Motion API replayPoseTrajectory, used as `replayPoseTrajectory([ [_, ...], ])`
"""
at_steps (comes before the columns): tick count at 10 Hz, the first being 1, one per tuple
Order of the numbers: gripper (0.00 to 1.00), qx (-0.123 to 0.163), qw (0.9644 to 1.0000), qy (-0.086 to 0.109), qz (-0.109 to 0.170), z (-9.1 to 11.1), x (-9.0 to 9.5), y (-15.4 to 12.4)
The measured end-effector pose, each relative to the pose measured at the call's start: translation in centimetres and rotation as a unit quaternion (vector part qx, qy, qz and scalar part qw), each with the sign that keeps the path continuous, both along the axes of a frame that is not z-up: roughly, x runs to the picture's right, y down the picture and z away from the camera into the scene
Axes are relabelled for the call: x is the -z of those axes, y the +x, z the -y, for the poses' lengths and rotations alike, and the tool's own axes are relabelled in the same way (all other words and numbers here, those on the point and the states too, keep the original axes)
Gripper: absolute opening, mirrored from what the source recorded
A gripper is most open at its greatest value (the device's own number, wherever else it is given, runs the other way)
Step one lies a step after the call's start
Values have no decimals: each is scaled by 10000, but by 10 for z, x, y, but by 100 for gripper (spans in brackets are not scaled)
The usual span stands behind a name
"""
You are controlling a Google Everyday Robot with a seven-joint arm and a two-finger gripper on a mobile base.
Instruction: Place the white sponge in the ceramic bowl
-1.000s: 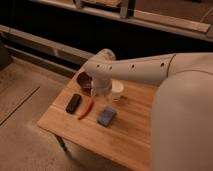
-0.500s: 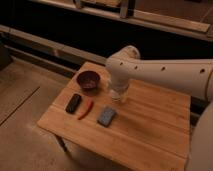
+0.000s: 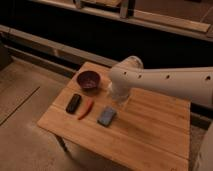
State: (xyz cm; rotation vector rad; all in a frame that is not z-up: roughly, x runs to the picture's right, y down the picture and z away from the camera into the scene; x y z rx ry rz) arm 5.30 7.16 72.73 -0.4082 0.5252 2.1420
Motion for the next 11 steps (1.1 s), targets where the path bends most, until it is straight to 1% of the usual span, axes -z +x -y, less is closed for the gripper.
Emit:
replayPoseTrajectory([
  [8,65,-7,10000,-7,1,-1,0,0],
  [11,65,-1,10000,-53,7,-5,-2,-1],
])
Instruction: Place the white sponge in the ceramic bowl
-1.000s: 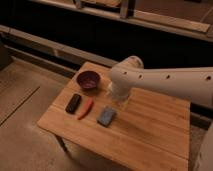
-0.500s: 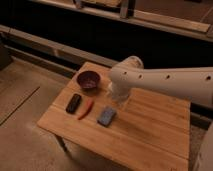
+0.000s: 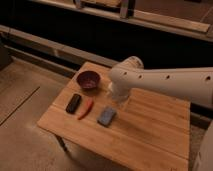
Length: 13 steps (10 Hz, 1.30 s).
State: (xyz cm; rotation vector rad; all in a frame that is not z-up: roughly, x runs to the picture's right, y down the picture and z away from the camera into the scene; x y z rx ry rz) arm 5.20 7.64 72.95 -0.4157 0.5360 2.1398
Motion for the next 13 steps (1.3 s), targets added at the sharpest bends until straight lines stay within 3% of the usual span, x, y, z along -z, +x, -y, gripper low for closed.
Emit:
replayPoseTrajectory([
  [11,65,-1,10000,3,2,0,0,0],
  [13,65,122,9998,11,184,-2,7,-17],
])
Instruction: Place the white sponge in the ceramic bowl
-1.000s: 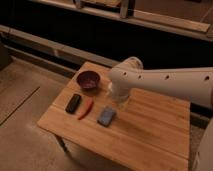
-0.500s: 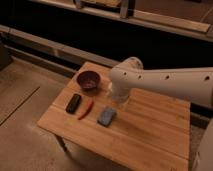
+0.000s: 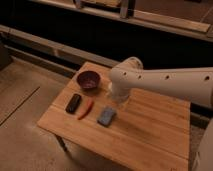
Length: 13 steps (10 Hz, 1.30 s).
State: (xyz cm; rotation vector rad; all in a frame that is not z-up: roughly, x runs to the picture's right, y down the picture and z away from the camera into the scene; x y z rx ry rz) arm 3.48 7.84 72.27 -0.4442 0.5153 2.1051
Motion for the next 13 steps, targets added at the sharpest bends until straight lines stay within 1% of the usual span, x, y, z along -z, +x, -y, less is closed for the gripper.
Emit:
replayPoseTrajectory([
  [1,65,32,9998,124,150,9,12,-8],
  [2,65,10,9992,335,207,26,29,0],
  [3,65,34,9989,359,314,27,35,-5],
  [5,65,156,9989,145,410,4,29,-14],
  [6,65,261,9989,58,388,-7,22,-13],
  [7,65,377,9988,-44,303,-20,11,-11],
  [8,65,500,9984,-167,211,-32,-3,-10],
  [9,65,681,9970,-345,96,-48,-27,-12],
  [11,65,742,9959,-503,81,-53,-57,-24],
  [13,65,721,9956,-586,144,-51,-73,-36],
])
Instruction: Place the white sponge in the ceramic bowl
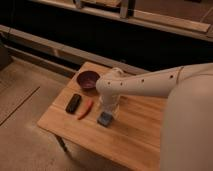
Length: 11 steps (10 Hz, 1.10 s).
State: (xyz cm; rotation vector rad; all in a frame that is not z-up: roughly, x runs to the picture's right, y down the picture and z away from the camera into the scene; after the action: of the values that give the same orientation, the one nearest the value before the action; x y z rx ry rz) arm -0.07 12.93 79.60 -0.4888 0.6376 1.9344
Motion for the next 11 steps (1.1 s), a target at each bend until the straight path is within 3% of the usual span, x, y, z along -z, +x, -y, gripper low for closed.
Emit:
replayPoseTrajectory([
  [5,62,-129,9995,-270,-39,-10,-26,9],
  [7,43,-87,9994,-301,-143,-13,-32,19],
  [11,7,-1,9998,101,-165,9,-22,21],
])
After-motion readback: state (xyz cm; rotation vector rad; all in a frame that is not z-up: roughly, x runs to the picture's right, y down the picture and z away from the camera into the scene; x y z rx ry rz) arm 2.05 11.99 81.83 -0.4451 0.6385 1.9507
